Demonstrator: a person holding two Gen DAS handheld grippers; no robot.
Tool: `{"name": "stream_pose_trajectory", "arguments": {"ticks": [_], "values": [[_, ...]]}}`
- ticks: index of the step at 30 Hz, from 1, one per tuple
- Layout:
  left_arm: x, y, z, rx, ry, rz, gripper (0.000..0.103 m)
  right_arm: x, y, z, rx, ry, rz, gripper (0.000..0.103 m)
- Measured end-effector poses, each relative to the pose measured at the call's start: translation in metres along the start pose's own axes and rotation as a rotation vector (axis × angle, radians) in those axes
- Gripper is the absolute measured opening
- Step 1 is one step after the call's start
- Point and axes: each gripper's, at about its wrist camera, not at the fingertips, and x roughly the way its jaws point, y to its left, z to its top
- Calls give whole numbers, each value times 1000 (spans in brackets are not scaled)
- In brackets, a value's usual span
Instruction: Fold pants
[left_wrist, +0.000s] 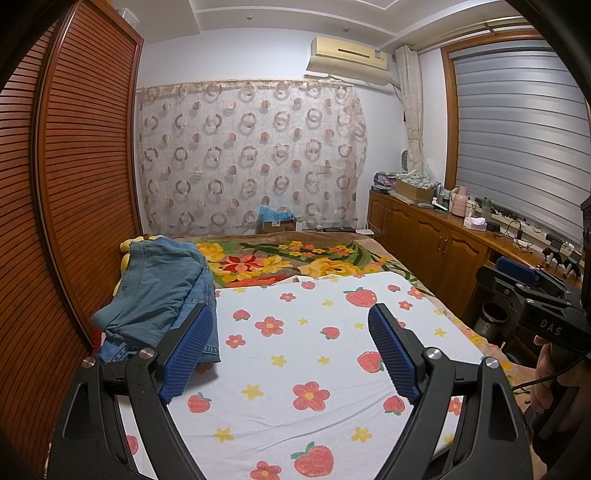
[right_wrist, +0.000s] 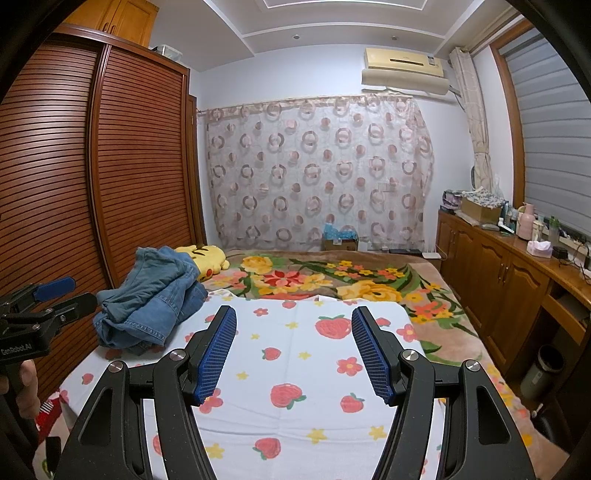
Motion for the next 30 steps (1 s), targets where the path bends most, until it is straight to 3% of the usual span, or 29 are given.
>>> {"name": "stream_pose_trajectory", "arguments": {"ticks": [30], "values": [[0,2,-1,-3,-4,-1,87,0,2,-3,-5,-4,5,67]]}}
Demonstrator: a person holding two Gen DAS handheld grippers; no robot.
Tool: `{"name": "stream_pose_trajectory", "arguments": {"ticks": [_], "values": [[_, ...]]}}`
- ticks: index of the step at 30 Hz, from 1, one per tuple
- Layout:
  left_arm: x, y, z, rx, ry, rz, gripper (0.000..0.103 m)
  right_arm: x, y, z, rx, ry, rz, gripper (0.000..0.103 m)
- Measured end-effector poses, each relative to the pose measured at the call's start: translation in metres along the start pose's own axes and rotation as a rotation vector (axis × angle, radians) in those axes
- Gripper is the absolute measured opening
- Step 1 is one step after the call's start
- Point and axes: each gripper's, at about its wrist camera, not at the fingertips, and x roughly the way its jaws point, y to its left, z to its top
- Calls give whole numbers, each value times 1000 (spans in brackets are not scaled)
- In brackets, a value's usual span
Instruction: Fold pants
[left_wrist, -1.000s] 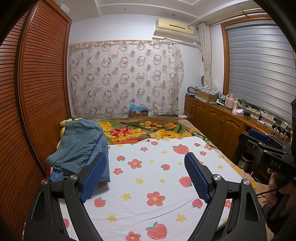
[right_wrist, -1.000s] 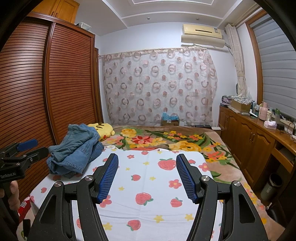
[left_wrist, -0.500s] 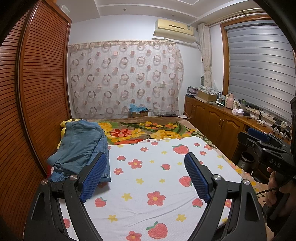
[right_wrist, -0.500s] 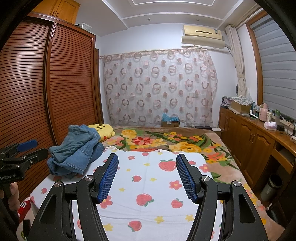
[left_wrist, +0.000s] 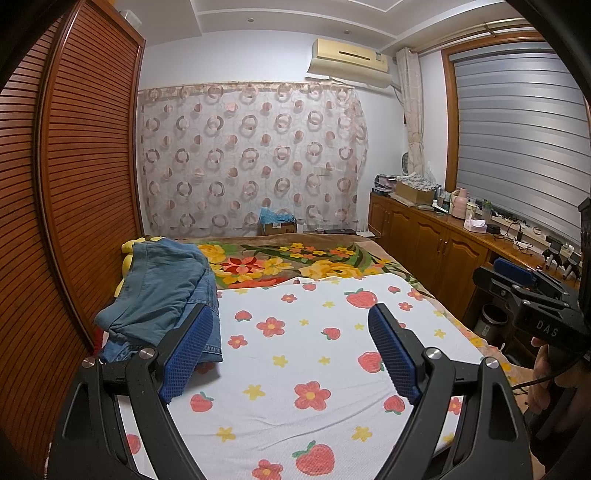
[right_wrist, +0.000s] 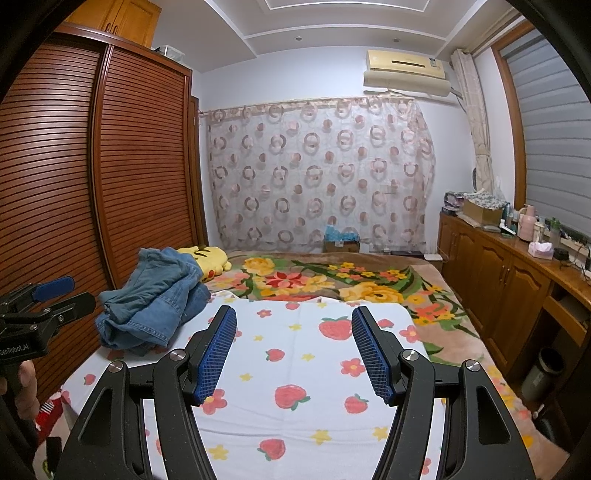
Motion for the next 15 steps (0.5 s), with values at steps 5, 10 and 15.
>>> {"name": "stream_pose_trajectory", "arguments": {"ticks": [5,10,15], "values": [[0,1,-1,-1,0,0,87,0,0,0,-1,0,0,67],[0,0,-1,0,-1,0,87,1,0,0,-2,0,2,67],[0,0,-1,-1,-1,2,87,1,0,0,-2,-1,0,67]]}}
